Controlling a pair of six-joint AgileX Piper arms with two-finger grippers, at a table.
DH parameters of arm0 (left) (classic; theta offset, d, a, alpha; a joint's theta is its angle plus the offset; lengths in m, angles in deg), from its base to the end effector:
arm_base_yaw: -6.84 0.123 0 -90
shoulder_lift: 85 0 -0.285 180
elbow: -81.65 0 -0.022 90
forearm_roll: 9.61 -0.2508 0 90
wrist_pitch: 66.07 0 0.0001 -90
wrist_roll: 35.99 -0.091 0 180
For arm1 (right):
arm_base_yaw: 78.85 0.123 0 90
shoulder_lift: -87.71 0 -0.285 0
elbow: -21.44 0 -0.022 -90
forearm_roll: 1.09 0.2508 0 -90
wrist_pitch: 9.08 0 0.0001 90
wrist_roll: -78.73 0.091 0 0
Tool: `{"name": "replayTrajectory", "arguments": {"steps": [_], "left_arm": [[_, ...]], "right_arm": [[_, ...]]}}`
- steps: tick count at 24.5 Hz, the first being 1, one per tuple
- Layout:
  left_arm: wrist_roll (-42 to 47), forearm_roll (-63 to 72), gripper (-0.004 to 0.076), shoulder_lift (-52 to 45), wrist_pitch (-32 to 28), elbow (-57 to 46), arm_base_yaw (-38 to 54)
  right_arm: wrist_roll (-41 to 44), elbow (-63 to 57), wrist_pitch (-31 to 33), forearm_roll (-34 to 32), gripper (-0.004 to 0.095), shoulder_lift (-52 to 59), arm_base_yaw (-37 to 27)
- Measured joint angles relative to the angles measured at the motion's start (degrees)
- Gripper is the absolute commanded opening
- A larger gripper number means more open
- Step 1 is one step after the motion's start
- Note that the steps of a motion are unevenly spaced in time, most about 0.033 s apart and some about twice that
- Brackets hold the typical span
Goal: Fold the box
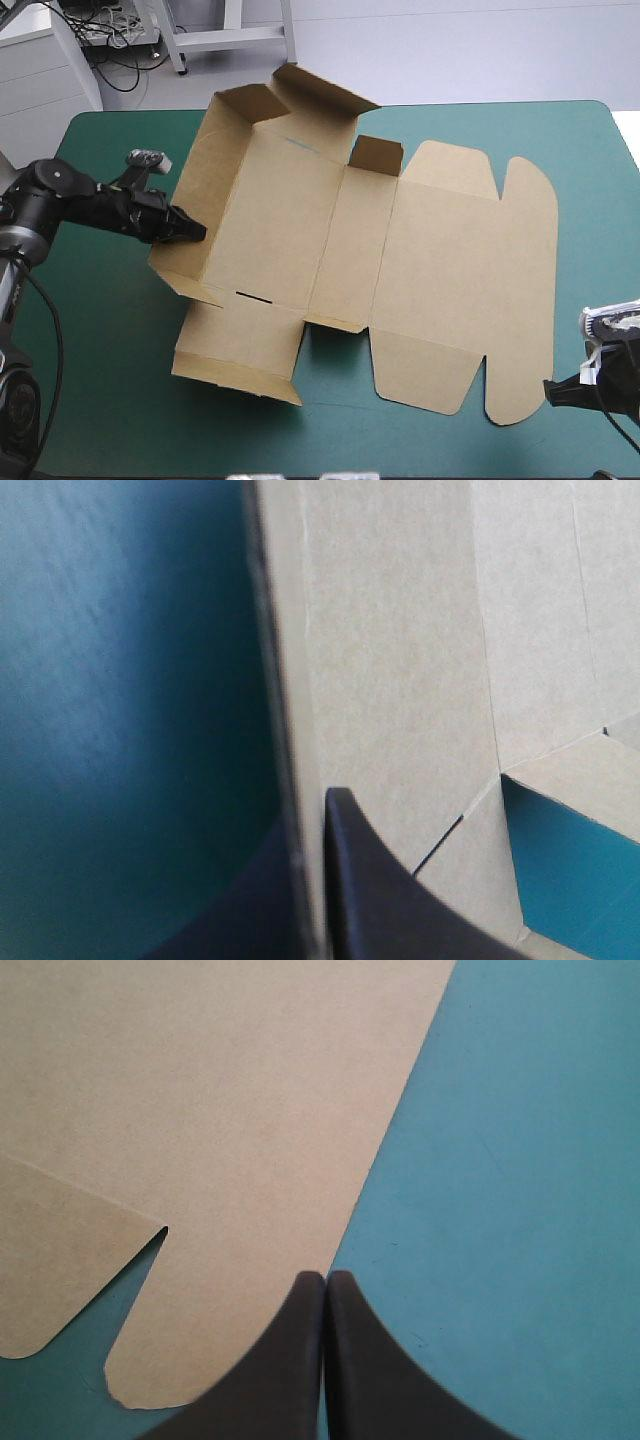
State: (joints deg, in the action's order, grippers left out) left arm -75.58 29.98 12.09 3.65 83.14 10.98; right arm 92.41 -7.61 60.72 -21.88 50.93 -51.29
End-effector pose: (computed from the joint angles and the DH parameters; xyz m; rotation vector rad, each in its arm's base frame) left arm 0.3149 -0.0318 0.3347 0.5815 2.5032 -0.7179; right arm 0.0609 -0.0024 0.3564 -0.2614 2.2773 -0.0956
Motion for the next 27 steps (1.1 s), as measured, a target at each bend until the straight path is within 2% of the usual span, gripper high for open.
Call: {"name": "replayTrajectory", "arguments": {"steps": [1,4,9,11,19,27], "left_arm": [[2.23,-4.34,-0.0032,-0.73,0.29,5.35,-4.43],[5.43,-10.68,-0.0032,-0.96,0.85,12.32,-11.39],[8.95,-22.42,-0.0032,-1.07,-0.25,19.21,-21.71],[10.94,-29.80,-0.0032,-1.07,-3.03,20.34,-27.23],[14.44,-51.25,-0.0032,0.70,-6.06,20.46,-40.24],[15.24,-65.59,-0.0032,0.83,-9.85,19.48,-47.83]], "right_arm": [[0.00,0.00,0.00,0.00,-0.0023,0.00,0.00],[0.16,0.00,-0.07,0.00,-0.0023,0.00,0.00],[1.21,0.00,-1.60,0.00,-0.0023,0.00,0.00],[1.72,-0.05,-2.00,0.00,-0.0023,0.00,0.00],[2.84,-0.04,-2.53,-1.38,-0.0023,0.00,0.00],[5.47,-0.04,-5.06,-2.63,-0.0023,0.00,0.00]]}}
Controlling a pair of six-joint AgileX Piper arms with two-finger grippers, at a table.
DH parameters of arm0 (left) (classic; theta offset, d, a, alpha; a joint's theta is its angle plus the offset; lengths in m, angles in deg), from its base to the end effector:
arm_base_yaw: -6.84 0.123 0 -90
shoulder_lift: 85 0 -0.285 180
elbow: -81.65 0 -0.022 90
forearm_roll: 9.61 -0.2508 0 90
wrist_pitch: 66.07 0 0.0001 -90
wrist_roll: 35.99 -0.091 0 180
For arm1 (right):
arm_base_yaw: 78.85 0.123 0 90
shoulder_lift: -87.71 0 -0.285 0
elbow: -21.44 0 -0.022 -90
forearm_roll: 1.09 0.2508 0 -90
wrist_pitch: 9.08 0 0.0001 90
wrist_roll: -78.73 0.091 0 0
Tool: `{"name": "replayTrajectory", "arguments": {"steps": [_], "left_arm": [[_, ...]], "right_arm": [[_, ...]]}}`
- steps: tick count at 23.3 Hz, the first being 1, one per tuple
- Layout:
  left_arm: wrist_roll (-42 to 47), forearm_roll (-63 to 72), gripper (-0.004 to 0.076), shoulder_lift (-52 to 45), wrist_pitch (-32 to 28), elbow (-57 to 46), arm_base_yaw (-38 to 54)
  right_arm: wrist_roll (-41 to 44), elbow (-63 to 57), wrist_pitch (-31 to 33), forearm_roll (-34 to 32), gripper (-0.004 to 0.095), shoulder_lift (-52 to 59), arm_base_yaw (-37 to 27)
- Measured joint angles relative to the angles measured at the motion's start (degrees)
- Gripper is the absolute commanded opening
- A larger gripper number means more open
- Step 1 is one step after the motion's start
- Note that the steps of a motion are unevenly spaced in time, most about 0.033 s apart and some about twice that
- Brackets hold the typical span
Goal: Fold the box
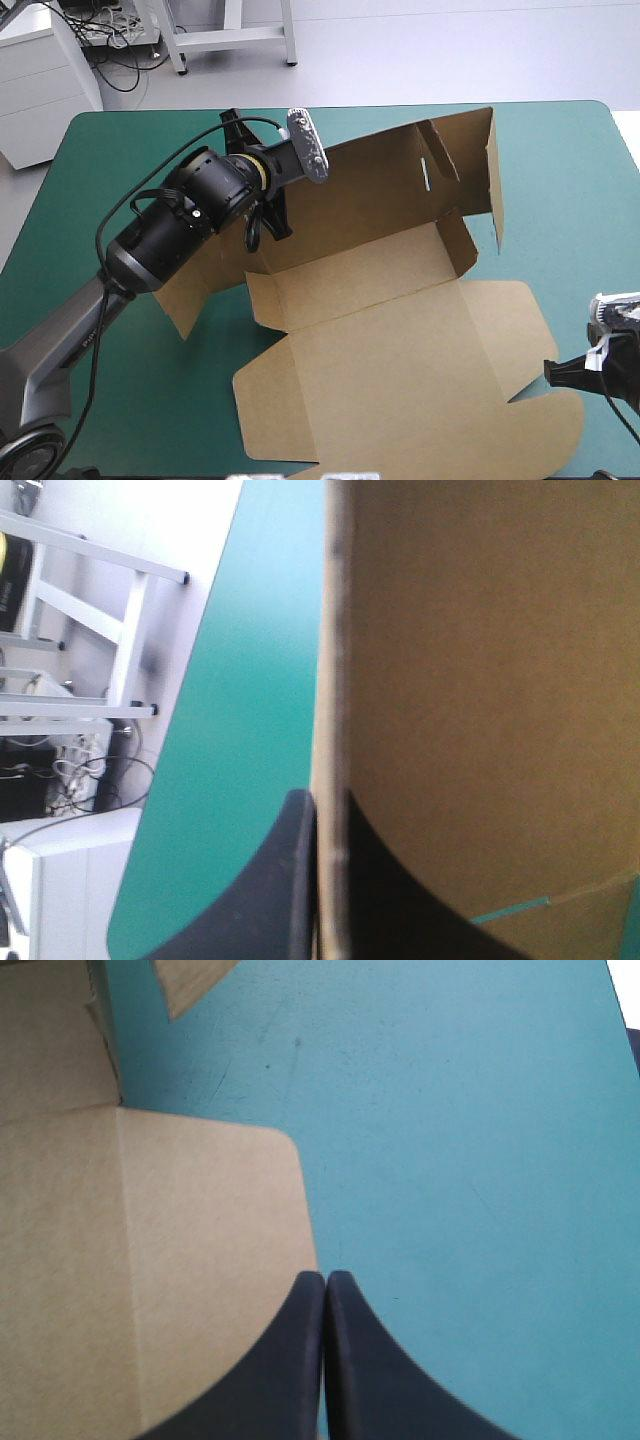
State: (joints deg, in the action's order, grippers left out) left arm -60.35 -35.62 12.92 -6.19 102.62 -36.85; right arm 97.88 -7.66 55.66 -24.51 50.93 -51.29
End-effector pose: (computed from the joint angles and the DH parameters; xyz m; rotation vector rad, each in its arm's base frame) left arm 0.2690 -0.2092 0.4247 1.3584 1.8604 0.4045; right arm 0.0665 -0.0022 0.3631 -0.1658 2.1876 -0.0596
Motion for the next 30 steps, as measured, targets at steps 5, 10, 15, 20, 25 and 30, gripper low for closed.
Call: {"name": "replayTrajectory", "arguments": {"steps": [5,10,15,20,25,30], "left_arm": [[3.60,-7.15,-0.0032,-0.57,-4.81,-8.14,-4.21],[12.51,-19.83,-0.0032,-2.88,-9.03,-17.08,-8.38],[22.05,-34.32,-0.0032,-6.46,-12.62,-26.77,-13.95],[28.85,-41.61,-0.0032,-8.48,-13.60,-31.75,-15.07],[37.40,-48.28,-0.0032,-10.00,-14.81,-38.70,-16.60],[45.41,-56.49,-0.0032,-12.27,-15.12,-45.75,-19.68]], "right_arm": [[0.43,0.00,-0.66,0.00,-0.0023,0.00,0.00],[1.93,0.00,-1.68,-0.08,-0.0023,0.00,0.00],[2.43,0.00,-4.03,-0.25,-0.0023,0.00,0.00],[2.44,0.00,-4.29,-0.33,-0.0023,0.00,0.00],[2.88,0.00,-4.54,-0.37,-0.0020,0.00,0.00],[3.30,1.45,-7.58,-0.37,0.0155,0.00,0.00]]}}
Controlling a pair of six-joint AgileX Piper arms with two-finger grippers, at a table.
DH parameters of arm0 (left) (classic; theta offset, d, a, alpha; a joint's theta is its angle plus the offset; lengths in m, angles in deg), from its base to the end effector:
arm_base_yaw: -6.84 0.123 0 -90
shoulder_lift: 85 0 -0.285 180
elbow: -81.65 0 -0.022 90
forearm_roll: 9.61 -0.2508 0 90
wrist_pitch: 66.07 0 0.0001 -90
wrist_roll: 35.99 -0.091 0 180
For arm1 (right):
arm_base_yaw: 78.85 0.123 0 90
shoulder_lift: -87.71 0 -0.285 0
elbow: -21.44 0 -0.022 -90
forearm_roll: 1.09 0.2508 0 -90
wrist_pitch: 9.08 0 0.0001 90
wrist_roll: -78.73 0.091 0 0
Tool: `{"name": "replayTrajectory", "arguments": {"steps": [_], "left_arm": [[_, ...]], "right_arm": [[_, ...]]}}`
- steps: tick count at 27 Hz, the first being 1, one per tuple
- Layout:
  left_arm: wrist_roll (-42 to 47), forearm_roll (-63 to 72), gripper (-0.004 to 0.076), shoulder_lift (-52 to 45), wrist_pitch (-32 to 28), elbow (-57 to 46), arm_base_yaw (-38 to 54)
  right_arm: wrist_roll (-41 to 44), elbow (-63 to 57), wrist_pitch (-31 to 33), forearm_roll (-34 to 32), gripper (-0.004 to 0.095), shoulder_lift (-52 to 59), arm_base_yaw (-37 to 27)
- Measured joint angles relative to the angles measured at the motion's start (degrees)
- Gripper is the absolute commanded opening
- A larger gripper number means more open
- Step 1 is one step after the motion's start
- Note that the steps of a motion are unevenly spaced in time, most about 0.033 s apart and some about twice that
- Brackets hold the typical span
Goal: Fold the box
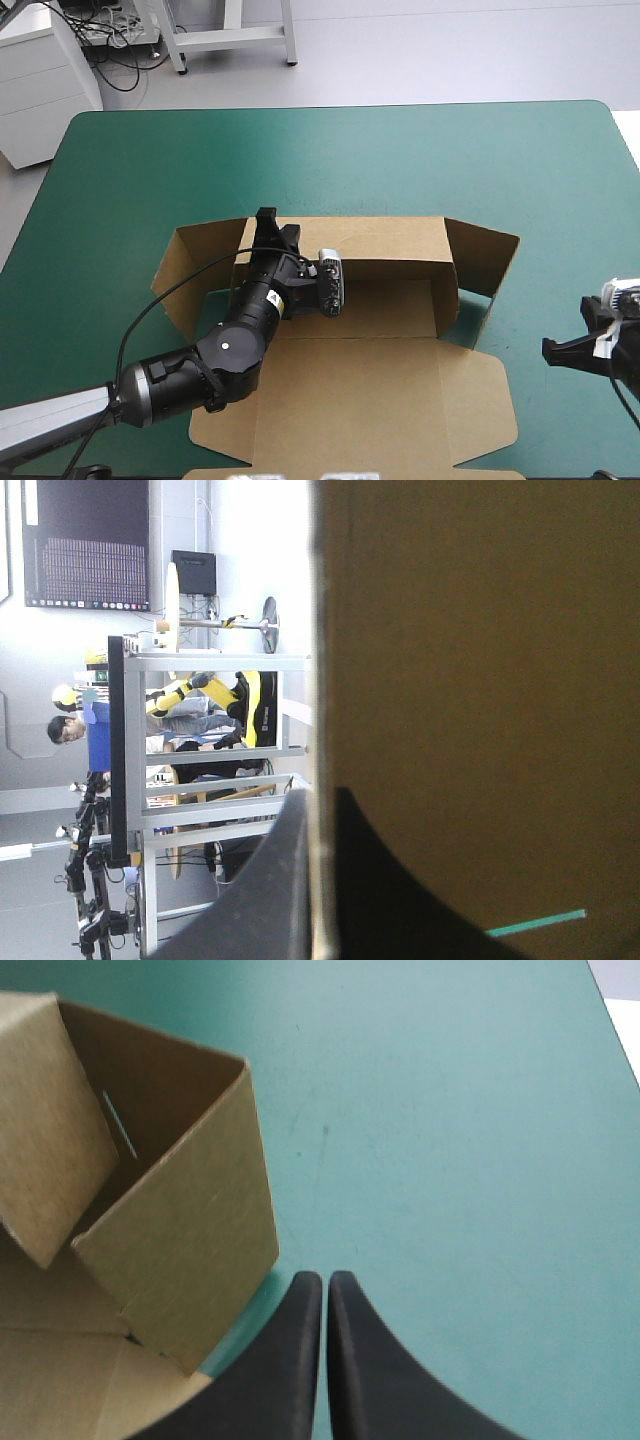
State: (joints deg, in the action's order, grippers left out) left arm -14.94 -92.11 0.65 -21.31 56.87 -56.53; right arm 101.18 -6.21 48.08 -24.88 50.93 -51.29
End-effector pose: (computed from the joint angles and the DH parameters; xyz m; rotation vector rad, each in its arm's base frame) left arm 0.1818 -0.2206 0.3099 1.4525 1.3488 0.7326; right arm 0.0702 0.0018 0.3798 -0.1226 2.0447 0.0369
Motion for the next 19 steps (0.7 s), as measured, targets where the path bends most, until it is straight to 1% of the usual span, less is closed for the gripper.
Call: {"name": "replayTrajectory", "arguments": {"steps": [1,3,6,7,9,14,19], "left_arm": [[0.52,-0.20,-0.0032,0.00,0.14,-0.43,0.00],[1.70,-0.45,-0.0032,0.00,0.29,-0.84,0.00],[2.78,-0.94,-0.0032,0.00,0.36,-0.96,0.00],[3.06,-1.00,-0.0032,0.00,0.47,-0.96,0.00],[3.24,-1.00,-0.0032,0.00,0.49,-0.96,0.00],[3.40,-1.00,-0.0032,-0.04,0.49,-0.96,0.00],[3.40,-1.00,-0.0032,-0.04,0.49,-0.96,0.00]], "right_arm": [[0.00,0.78,-0.16,-0.03,0.0245,-0.08,0.00],[0.05,3.40,-0.44,-0.60,0.0390,-0.61,0.00],[0.01,8.27,-0.44,-2.94,0.0706,-2.08,0.00],[-0.05,11.98,-0.09,-4.40,0.0732,-3.35,0.00],[-1.32,17.63,1.47,-5.38,0.0734,-5.98,0.00],[-3.92,26.17,4.15,-5.70,0.0734,-11.73,0.00],[-5.57,32.05,7.00,-5.70,0.0734,-19.08,0.00]]}}
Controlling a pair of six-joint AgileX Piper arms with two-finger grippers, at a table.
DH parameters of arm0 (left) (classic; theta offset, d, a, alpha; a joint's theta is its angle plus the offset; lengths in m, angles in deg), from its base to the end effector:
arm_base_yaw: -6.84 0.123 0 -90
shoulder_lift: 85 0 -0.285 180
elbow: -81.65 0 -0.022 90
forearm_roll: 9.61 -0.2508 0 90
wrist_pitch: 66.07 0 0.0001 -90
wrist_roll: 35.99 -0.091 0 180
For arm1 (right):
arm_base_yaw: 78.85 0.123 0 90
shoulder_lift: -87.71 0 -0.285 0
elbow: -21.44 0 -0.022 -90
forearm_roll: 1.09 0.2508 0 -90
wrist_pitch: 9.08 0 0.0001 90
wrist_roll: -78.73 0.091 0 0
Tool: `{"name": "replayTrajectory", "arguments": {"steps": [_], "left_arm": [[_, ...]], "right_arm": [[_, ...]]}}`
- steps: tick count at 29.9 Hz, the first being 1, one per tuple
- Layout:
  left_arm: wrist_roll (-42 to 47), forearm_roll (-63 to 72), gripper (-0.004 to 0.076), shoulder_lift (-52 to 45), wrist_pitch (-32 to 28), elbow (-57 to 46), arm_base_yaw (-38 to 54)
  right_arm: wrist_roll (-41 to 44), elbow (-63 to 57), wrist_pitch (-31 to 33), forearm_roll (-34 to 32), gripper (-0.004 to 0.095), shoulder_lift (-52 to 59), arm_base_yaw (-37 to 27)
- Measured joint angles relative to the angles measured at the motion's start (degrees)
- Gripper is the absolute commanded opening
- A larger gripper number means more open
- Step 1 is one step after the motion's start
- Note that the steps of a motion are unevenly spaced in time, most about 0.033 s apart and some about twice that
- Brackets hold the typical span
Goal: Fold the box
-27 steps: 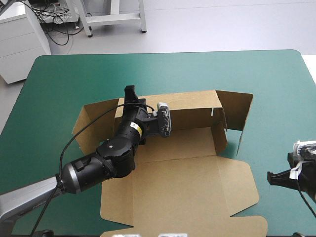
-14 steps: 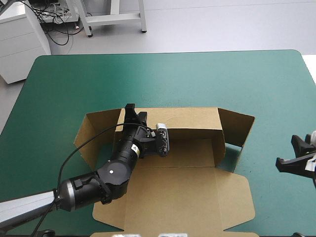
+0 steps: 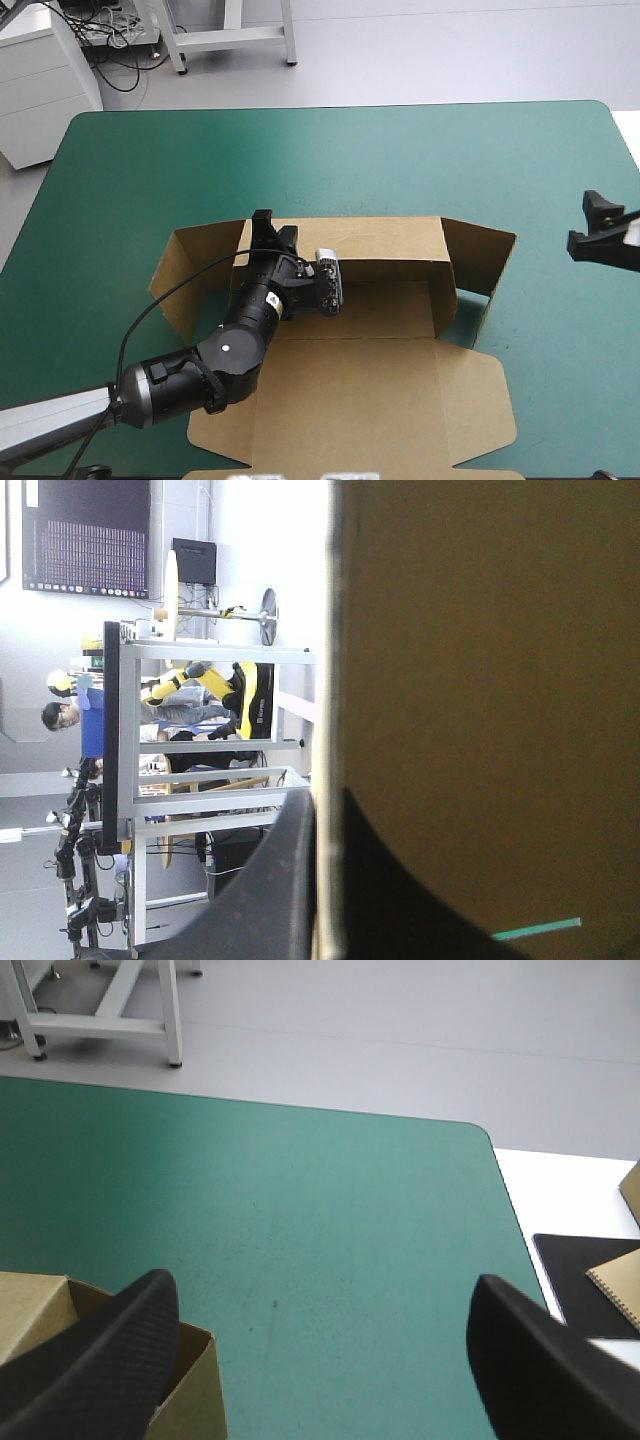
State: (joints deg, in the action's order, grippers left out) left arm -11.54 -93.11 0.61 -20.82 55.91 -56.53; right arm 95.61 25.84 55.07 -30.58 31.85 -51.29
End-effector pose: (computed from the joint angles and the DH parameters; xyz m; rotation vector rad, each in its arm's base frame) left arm 0.1815 -0.2186 0.3062 1.4191 1.3756 0.7199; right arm 0.1055 0.0095 0.5012 -0.1129 1.9166 -0.0922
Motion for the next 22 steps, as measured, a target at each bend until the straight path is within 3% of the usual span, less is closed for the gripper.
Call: {"name": "replayTrajectory", "arguments": {"steps": [5,15,22], "left_arm": [[0.00,0.00,-0.0032,-0.02,0.00,-0.01,0.00],[0.86,0.06,-0.0032,-0.07,0.07,-0.06,0.00],[1.05,0.42,-0.0032,-0.07,0.30,-0.06,0.00]], "right_arm": [[-0.24,4.04,3.63,1.17,0.0734,-8.38,0.00],[-0.57,9.65,3.45,3.92,0.0734,-24.12,-0.80],[-9.53,13.98,3.27,18.02,0.0734,-31.18,-12.17]]}}
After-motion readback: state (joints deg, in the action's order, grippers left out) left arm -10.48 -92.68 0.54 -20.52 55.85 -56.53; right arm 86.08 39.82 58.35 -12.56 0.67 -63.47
